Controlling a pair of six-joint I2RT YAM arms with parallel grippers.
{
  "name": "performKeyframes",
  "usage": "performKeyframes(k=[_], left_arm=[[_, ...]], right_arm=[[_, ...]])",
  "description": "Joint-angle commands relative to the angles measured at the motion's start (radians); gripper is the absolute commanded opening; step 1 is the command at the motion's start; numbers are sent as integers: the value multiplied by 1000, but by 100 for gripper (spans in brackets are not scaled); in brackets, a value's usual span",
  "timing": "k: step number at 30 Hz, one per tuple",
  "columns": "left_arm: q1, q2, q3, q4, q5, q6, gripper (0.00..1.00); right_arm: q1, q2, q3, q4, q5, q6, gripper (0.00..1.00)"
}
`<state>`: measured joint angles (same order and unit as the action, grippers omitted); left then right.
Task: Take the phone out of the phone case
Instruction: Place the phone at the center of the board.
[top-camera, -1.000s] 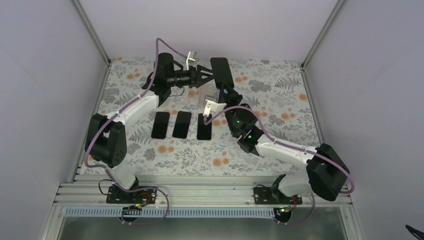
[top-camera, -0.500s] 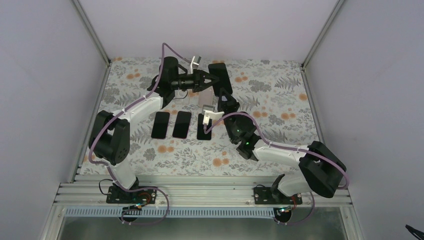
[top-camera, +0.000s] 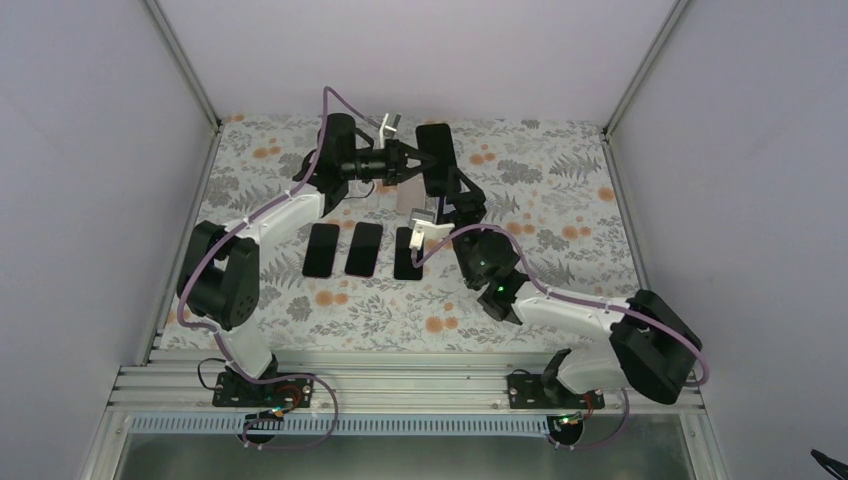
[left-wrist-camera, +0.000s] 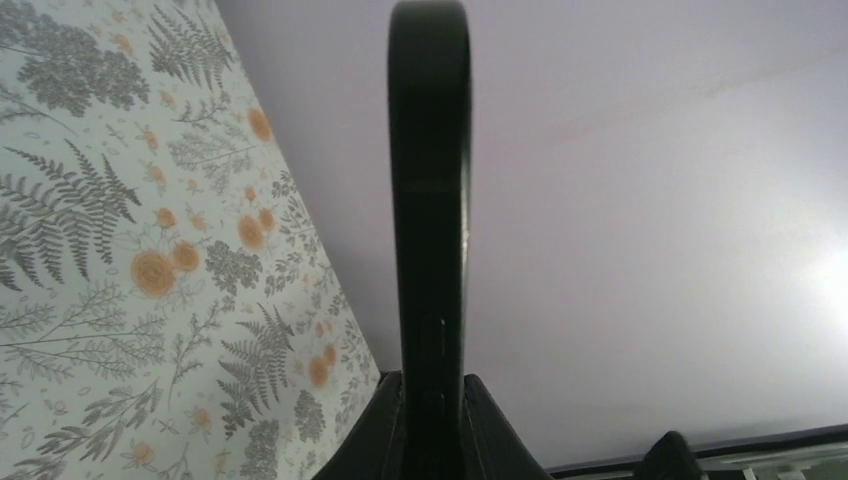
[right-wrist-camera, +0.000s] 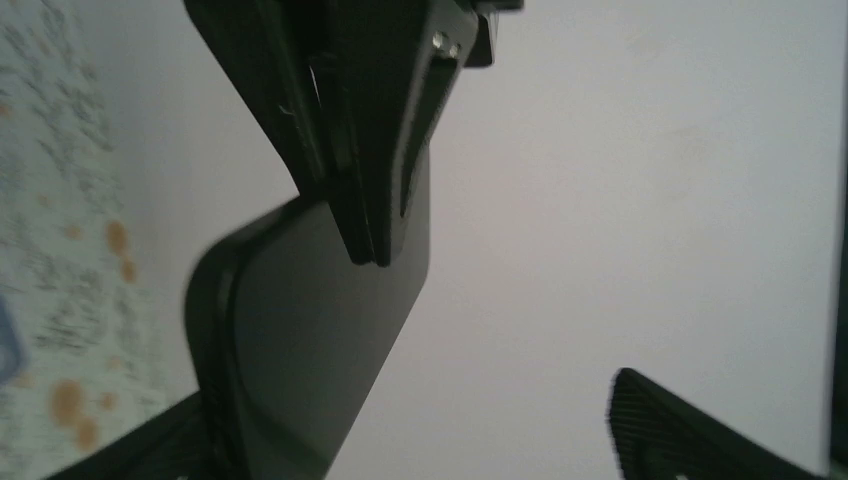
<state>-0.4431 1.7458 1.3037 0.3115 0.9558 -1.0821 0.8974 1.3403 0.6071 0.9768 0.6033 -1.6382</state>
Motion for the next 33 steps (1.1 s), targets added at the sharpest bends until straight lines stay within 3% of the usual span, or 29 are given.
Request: performKeyframes(k=[1, 4, 10, 21, 27, 33], left_arm=[[29, -21, 35, -64, -38, 115, 2], [57, -46, 12, -81, -69, 138, 2], [108, -86, -95, -90, -128, 166, 2], [78, -132, -320, -112, -152, 215, 2], [-44, -101, -415, -72, -161, 224, 2], [-116, 4, -365, -51, -158, 200, 2]], right_arm=[[11, -90, 43, -194, 18, 164, 88], [11, -121, 70, -389, 39, 284, 99], [0, -197, 165, -874, -47, 598, 99], [-225, -250, 373, -1176, -366, 1011, 99], [-323, -253, 410, -1223, -473, 1104, 99], [-356, -279, 400, -1243, -498, 1122, 99]])
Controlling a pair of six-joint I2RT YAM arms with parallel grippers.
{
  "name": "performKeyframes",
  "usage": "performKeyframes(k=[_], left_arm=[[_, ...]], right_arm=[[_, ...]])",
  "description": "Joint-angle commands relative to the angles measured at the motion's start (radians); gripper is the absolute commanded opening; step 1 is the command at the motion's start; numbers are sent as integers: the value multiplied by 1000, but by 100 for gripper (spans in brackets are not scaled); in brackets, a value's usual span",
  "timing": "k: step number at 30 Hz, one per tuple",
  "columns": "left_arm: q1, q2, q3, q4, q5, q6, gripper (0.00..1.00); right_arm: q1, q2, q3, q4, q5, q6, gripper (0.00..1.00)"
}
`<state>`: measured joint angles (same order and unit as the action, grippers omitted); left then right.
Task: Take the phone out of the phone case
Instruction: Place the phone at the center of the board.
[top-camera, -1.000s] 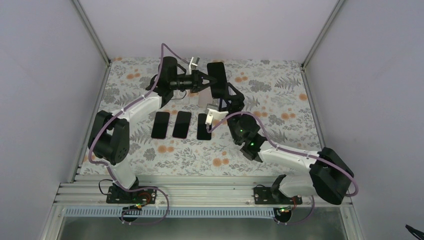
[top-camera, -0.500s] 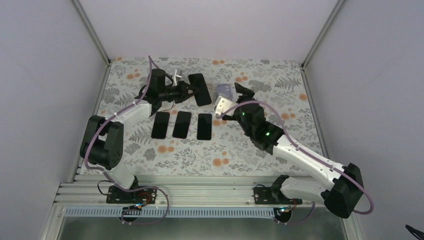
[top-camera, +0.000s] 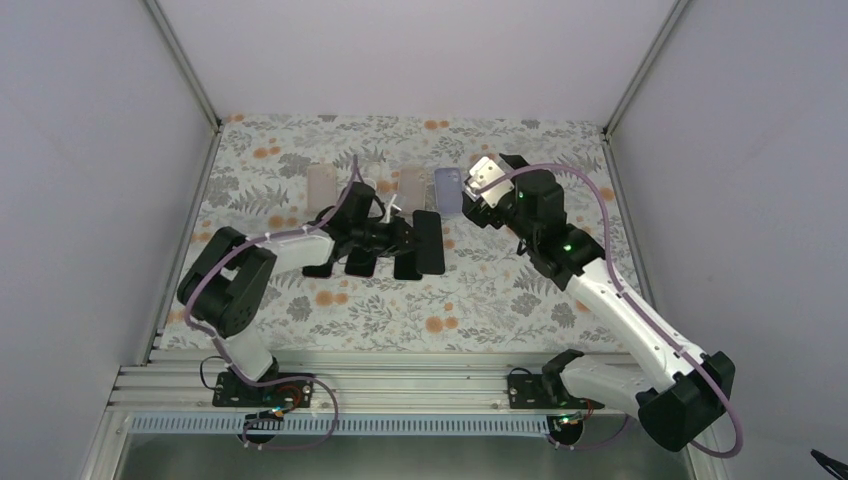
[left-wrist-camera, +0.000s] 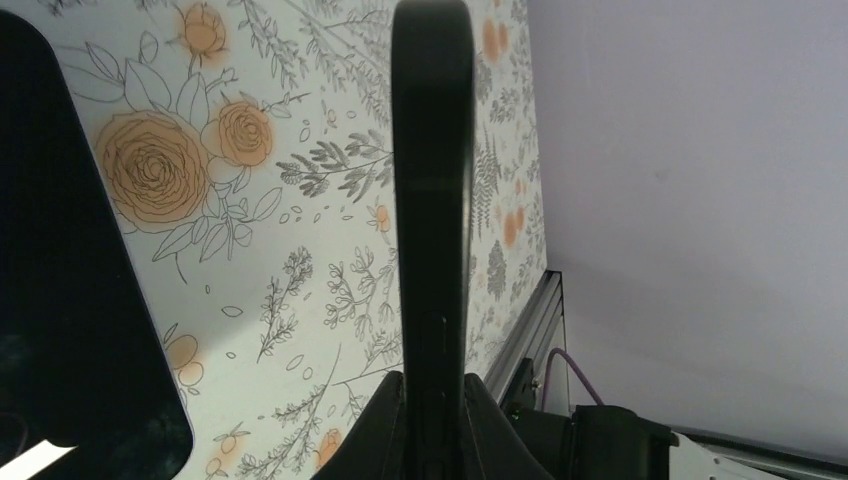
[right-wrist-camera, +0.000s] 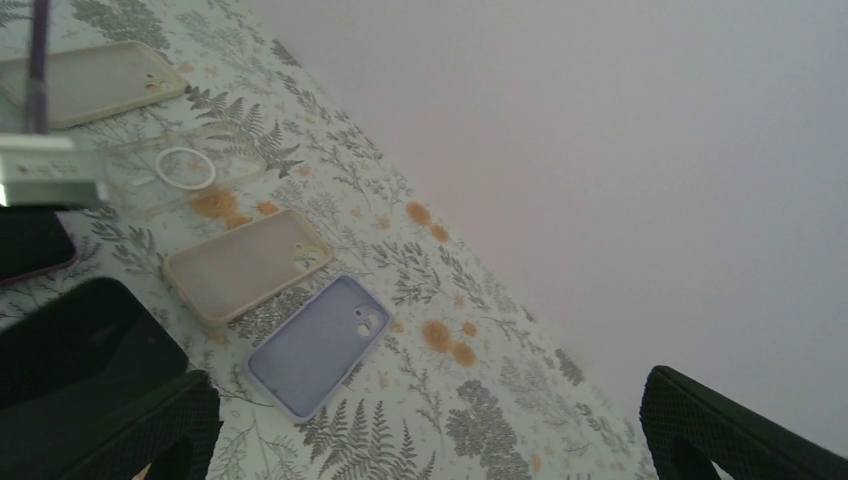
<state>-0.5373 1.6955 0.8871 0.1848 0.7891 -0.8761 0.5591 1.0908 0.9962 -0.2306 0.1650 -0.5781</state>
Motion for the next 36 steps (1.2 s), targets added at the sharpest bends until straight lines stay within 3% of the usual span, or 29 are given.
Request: performKeyframes(k=[1, 11, 24, 28, 36], left_arm=[[-32, 75, 67, 76, 8, -8, 2], [-89, 273, 200, 82, 61, -41, 5], [-105, 408, 290, 50, 45, -58, 11], [-107, 418, 296, 28, 18, -63, 16], [-115, 422, 314, 1, -9, -80, 35]], right_arm=[[-24, -31, 13, -37, -65, 65, 99], [-61, -48, 18, -60, -105, 90, 99], [-68, -39, 25, -70, -121, 99, 99], [-70, -39, 24, -70, -126, 98, 99], [-70, -32, 24, -70, -134, 100, 99]])
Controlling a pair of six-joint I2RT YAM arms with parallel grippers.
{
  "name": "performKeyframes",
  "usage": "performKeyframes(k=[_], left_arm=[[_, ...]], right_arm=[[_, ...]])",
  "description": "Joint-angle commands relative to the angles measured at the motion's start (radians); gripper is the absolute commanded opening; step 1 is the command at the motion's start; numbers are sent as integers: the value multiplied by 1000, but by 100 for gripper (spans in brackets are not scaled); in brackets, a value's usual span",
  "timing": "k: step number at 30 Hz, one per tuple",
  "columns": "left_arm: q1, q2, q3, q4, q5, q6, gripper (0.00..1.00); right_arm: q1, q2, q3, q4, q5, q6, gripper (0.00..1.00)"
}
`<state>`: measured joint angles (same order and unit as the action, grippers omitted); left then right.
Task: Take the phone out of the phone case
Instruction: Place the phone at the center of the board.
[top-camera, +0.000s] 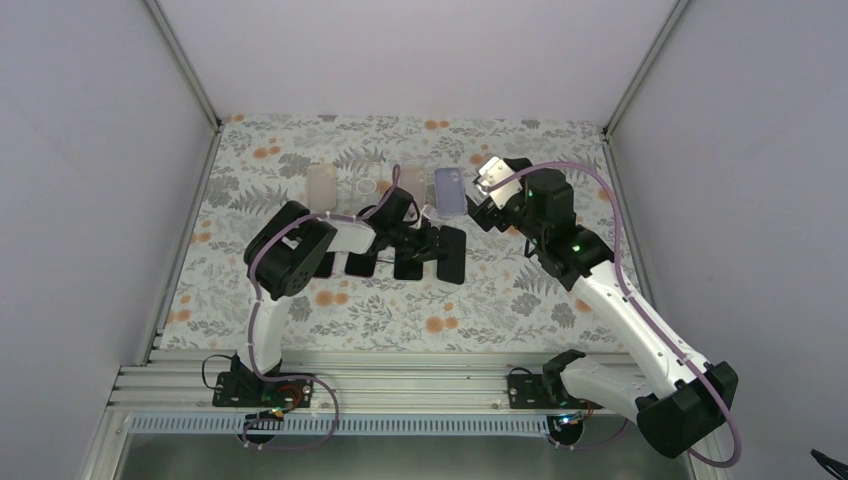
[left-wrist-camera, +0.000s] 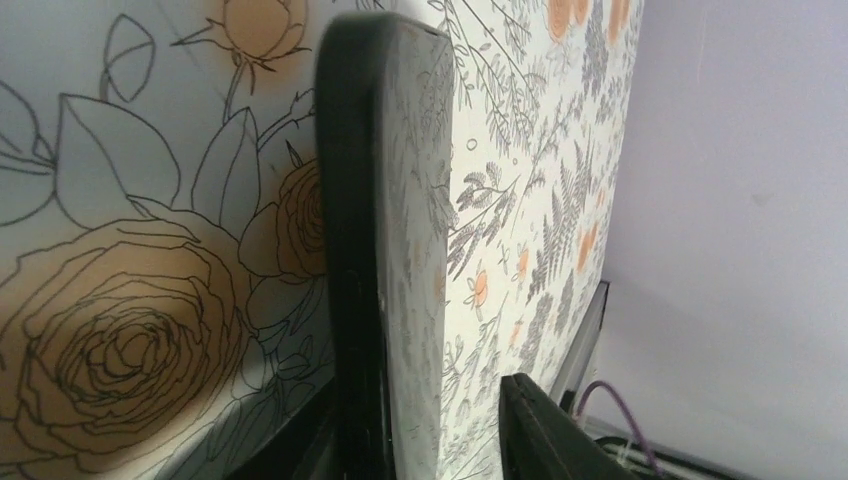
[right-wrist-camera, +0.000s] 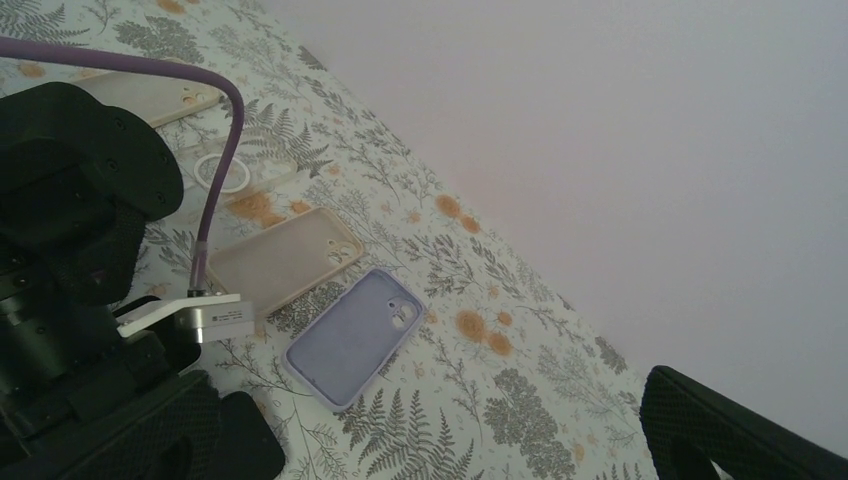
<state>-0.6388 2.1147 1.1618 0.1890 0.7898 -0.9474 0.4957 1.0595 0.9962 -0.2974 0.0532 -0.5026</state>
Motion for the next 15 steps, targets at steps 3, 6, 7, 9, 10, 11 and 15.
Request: performKeyframes(k=[3, 6, 7, 9, 10, 11, 15], left_arm=[[-16, -8, 38, -28, -28, -1, 47], [-20, -39, 27, -61, -70, 19, 70], [-19, -52, 22, -68, -80, 23, 74], [-19, -73, 14, -82, -103, 30, 90], [-19, -85, 10, -90, -115, 36, 96], [-19, -97, 9, -100, -128, 42, 100], [-19, -155, 14, -166, -192, 85, 100]], right_arm=[[-7, -2, 27, -4, -21, 24, 99], [-8, 0, 33, -6, -22, 26, 99], [-8, 0, 34, -6, -23, 28, 99], [-10, 3, 38, -8, -29, 34, 99], [-11, 4, 41, -9, -31, 35, 99], [-12, 6, 45, -9, -34, 36, 99], [-14, 9, 53, -9, -36, 41, 99]])
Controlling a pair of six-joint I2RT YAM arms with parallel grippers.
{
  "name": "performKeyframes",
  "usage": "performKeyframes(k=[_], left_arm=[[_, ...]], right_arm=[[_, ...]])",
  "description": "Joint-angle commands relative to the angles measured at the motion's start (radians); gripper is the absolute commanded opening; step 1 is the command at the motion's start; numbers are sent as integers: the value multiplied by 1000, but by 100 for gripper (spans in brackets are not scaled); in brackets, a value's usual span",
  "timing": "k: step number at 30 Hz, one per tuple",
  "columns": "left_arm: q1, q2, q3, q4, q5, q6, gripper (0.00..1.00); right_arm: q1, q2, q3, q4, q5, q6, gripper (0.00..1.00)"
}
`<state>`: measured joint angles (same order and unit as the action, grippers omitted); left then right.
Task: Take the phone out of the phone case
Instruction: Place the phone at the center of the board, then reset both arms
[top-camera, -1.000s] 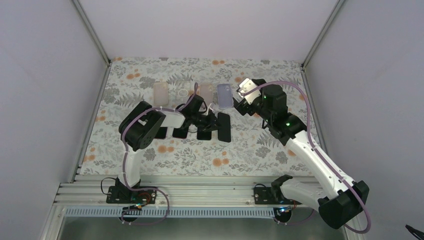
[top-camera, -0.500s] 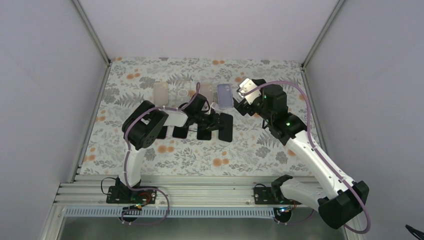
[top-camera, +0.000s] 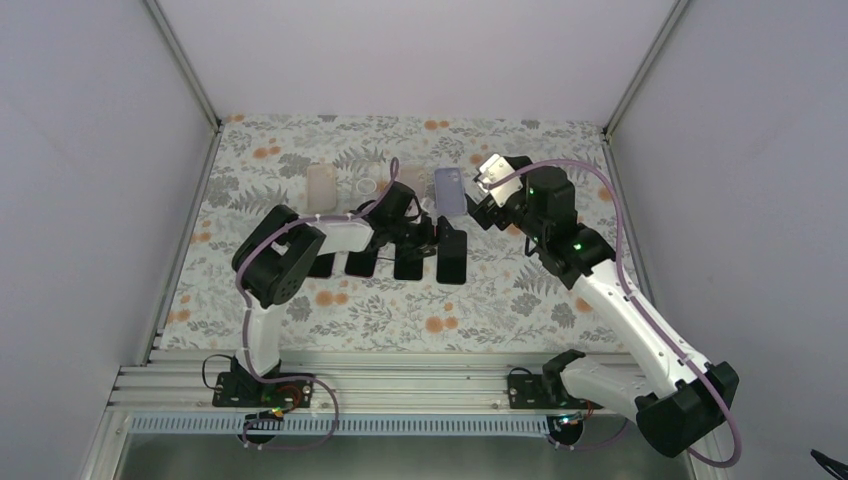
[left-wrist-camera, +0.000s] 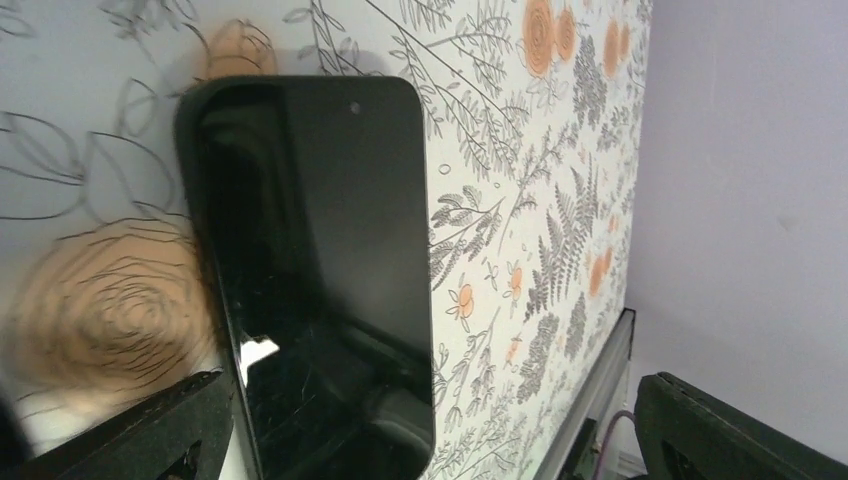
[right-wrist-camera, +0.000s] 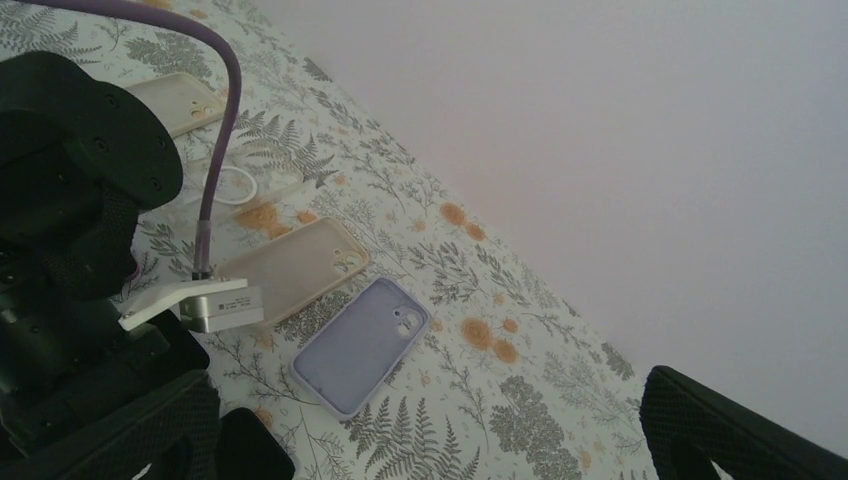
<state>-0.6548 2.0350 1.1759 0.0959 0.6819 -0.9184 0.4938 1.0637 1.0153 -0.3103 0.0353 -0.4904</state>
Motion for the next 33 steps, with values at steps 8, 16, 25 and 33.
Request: performKeyframes(k=[8, 16, 25, 33], left_arm=[[2, -226, 15, -180, -233, 193, 100], [84, -372, 114, -289, -361, 424, 100], [436, -493, 245, -382, -353, 577, 100], [661, -366, 558, -772, -446, 831, 100]], right_arm=[[-37, 28, 93, -8, -60, 92, 99], [-70, 84, 226, -18, -89, 179, 99], [-146, 189, 335, 16, -221, 291, 99], [-330, 321, 354, 24, -417, 401, 99]])
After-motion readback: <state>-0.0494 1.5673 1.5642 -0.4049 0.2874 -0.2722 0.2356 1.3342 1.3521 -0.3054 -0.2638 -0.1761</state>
